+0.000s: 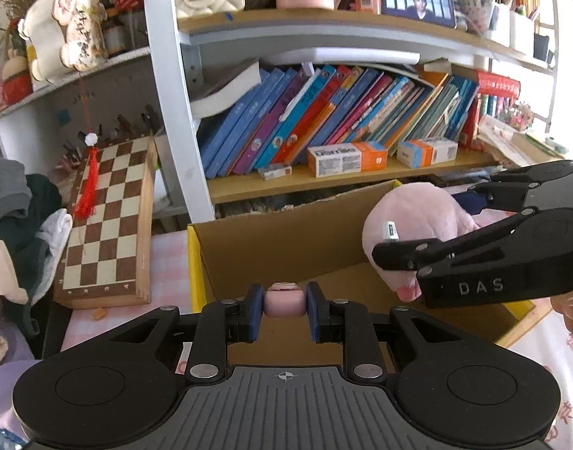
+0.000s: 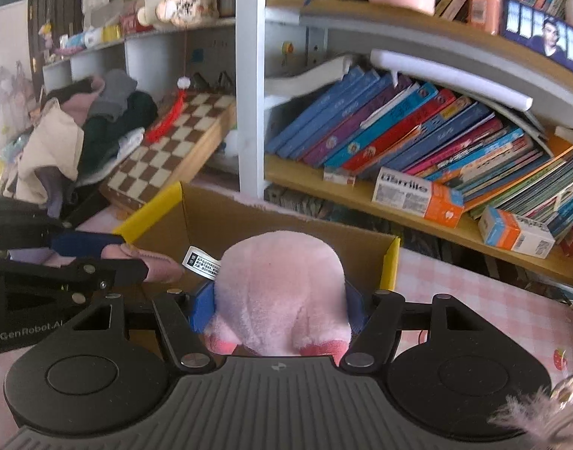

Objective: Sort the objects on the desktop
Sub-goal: 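Lift the pink plush pig with the right gripper and carry it over the yellow box, then lower the pig into the yellow box and open the right gripper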

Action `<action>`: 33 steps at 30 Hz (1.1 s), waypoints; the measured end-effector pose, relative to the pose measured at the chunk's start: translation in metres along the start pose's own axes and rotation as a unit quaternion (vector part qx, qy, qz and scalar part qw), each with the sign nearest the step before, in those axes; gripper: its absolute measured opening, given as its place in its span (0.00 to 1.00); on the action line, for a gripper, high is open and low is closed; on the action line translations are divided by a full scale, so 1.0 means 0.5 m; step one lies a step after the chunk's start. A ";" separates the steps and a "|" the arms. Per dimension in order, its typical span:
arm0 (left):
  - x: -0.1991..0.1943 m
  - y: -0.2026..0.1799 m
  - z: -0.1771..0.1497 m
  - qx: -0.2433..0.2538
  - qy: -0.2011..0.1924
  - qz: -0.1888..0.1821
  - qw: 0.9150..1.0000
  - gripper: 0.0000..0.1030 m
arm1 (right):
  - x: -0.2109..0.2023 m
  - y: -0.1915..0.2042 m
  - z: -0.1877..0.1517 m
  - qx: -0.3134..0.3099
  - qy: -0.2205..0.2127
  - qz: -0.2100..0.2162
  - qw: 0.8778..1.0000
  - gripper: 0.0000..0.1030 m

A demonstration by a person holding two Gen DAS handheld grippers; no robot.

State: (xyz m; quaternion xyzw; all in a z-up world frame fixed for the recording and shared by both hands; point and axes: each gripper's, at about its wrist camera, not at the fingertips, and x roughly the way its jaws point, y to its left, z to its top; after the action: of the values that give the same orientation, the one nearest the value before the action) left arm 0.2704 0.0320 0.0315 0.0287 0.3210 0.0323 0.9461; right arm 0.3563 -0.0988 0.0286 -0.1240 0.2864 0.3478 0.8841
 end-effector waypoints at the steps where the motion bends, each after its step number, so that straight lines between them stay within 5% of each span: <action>1: 0.007 0.000 0.000 0.001 0.003 0.000 1.000 0.22 | 0.009 -0.001 -0.001 -0.002 0.005 0.002 1.000 0.63; 14: 0.089 -0.002 -0.006 0.023 0.051 -0.003 0.998 0.22 | 0.084 -0.007 -0.011 -0.017 0.063 0.018 0.998 0.63; 33: 0.124 0.018 -0.006 0.036 0.067 0.010 0.997 0.22 | 0.099 0.012 -0.005 -0.009 0.073 0.012 0.997 0.63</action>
State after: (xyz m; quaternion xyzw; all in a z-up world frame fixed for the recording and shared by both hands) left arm 0.3171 0.0458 -0.0076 0.0631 0.3846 0.0317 0.9204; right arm 0.3807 -0.0686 -0.0026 -0.1537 0.3482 0.3506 0.8557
